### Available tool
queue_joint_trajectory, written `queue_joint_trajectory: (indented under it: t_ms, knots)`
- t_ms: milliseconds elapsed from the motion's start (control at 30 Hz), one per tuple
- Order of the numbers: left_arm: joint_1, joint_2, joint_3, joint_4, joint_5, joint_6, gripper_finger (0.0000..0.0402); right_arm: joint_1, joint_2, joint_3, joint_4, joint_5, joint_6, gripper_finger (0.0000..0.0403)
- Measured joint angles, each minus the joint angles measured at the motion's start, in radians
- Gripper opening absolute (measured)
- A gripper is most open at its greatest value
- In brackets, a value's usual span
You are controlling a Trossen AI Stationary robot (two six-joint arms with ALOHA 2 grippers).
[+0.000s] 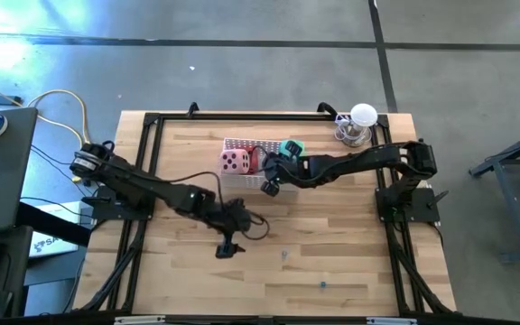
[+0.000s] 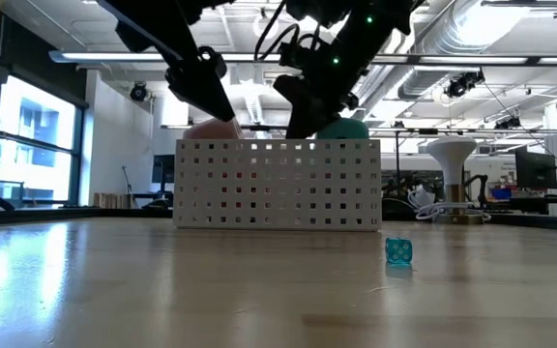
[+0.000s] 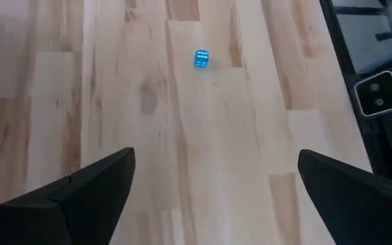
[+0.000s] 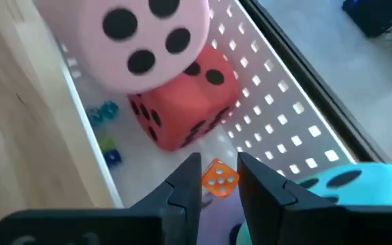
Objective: Pick & Place Dice
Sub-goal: Put the small orange die into the white bin, then put the small light blue die into the white bin
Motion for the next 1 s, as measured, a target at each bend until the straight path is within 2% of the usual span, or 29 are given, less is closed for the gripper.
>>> queue_joint_trajectory:
  t_ms: [200, 500, 767, 1000]
  knots:
    - [-0.054, 0.0, 0.0, 0.004, -0.077, -0.014, 0.04, 0.012, 0.0, 0.0, 0.003, -0.032, -0.004, 0.0132]
    - [-0.048, 0.0, 0.0, 0.003, -0.099, 0.033, 0.04, 0.034, -0.012, 0.0, 0.034, -0.028, -0.031, 0.0208]
    - [-0.023, -0.003, 0.0, -0.016, -0.099, 0.029, 0.04, 0.144, -0.142, 0.0, 0.055, -0.024, -0.059, 0.0204]
    - [-0.04, -0.008, 0.0, -0.027, -0.095, 0.009, 0.04, 0.282, -0.266, 0.0, -0.085, -0.026, -0.064, 0.0199]
